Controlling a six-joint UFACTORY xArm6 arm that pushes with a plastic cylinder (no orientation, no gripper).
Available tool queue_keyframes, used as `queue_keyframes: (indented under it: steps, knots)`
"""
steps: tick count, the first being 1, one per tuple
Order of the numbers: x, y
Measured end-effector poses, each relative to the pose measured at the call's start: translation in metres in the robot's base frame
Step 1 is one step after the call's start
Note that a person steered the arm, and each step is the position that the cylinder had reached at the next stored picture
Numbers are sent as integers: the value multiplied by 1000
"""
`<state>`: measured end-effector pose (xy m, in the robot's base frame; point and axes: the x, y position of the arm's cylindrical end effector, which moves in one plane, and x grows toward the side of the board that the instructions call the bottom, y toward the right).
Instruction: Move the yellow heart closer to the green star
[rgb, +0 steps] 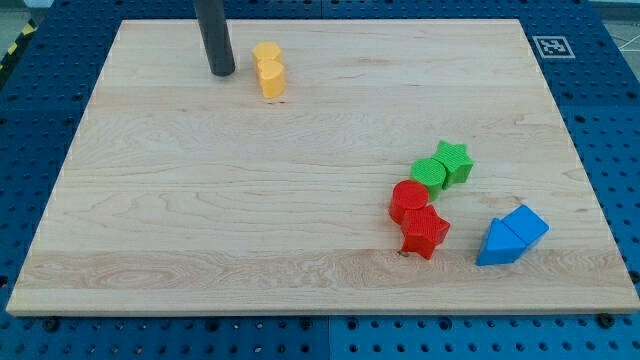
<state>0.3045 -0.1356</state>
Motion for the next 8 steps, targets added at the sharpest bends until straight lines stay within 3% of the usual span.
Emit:
queue_keyframes:
  steps: [4, 8]
  knots:
    - [22, 105]
    - [68, 276]
